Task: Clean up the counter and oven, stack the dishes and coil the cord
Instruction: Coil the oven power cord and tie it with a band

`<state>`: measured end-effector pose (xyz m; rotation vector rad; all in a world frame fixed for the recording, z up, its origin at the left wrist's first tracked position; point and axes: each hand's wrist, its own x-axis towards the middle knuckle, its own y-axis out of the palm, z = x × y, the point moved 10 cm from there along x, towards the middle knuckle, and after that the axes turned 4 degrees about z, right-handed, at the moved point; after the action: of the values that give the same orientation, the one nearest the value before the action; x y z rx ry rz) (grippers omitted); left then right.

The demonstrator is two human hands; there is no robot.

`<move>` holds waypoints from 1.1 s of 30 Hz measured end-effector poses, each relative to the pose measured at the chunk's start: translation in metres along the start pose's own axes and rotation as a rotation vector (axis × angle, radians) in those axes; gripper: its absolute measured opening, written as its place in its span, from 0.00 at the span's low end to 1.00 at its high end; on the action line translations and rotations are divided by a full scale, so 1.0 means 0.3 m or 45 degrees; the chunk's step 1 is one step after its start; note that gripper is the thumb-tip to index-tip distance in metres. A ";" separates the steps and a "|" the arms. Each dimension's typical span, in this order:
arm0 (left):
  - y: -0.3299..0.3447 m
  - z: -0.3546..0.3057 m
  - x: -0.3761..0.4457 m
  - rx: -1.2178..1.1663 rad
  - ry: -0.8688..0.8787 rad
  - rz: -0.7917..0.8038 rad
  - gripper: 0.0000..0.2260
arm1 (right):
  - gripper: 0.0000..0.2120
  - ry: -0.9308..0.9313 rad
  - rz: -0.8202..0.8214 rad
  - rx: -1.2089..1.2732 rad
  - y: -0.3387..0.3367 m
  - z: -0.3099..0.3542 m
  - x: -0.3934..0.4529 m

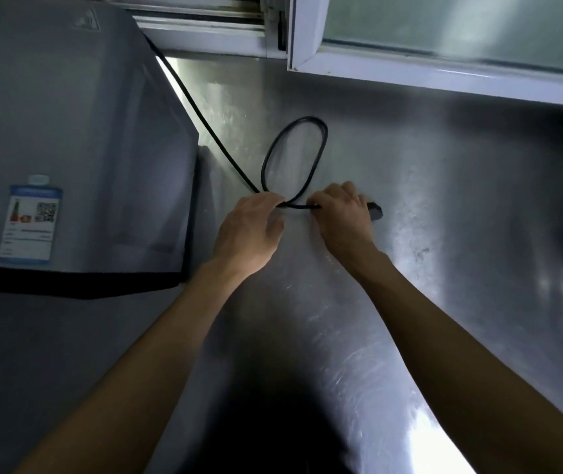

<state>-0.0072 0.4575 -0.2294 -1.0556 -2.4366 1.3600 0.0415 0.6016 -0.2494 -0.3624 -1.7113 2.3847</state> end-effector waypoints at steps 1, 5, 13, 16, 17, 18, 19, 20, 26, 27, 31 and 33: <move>-0.015 -0.004 -0.017 -0.035 -0.020 -0.032 0.15 | 0.06 0.003 -0.026 0.032 -0.013 0.002 -0.019; -0.075 -0.029 -0.101 -0.213 -0.121 -0.188 0.13 | 0.03 -0.013 -0.119 0.150 -0.082 0.031 -0.123; -0.119 -0.164 -0.244 -0.514 -0.292 -0.122 0.16 | 0.08 -0.021 -0.202 0.367 -0.211 0.090 -0.363; -0.111 -0.216 -0.276 -0.763 -0.253 -0.112 0.16 | 0.08 -0.014 -0.213 0.410 -0.231 0.113 -0.451; -0.104 -0.237 -0.286 -0.827 -0.223 -0.094 0.15 | 0.08 -0.019 -0.223 0.417 -0.235 0.118 -0.476; -0.102 -0.262 -0.297 -0.879 -0.186 -0.077 0.12 | 0.07 -0.032 -0.232 0.420 -0.241 0.124 -0.500; -0.102 -0.285 -0.308 -0.908 -0.152 -0.071 0.10 | 0.07 -0.046 -0.242 0.423 -0.247 0.130 -0.521; -0.108 -0.310 -0.320 -0.928 -0.115 -0.076 0.08 | 0.07 -0.060 -0.251 0.431 -0.255 0.136 -0.539; -0.178 -0.380 -0.403 -0.880 0.037 -0.148 0.07 | 0.10 -0.097 -0.284 0.585 -0.320 0.122 -0.605; -0.198 -0.385 -0.422 -0.839 0.049 -0.153 0.07 | 0.10 -0.080 -0.308 0.626 -0.342 0.101 -0.609; -0.304 -0.401 -0.517 -0.676 0.098 -0.221 0.10 | 0.16 0.024 -0.329 0.736 -0.422 0.022 -0.584; -0.355 -0.410 -0.565 -0.611 0.121 -0.245 0.12 | 0.21 0.038 -0.286 0.750 -0.445 0.025 -0.546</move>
<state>0.1198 0.3960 -0.0416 -0.9100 -2.7731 0.6647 0.1963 0.5902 -0.1059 -0.1042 -0.9048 2.5399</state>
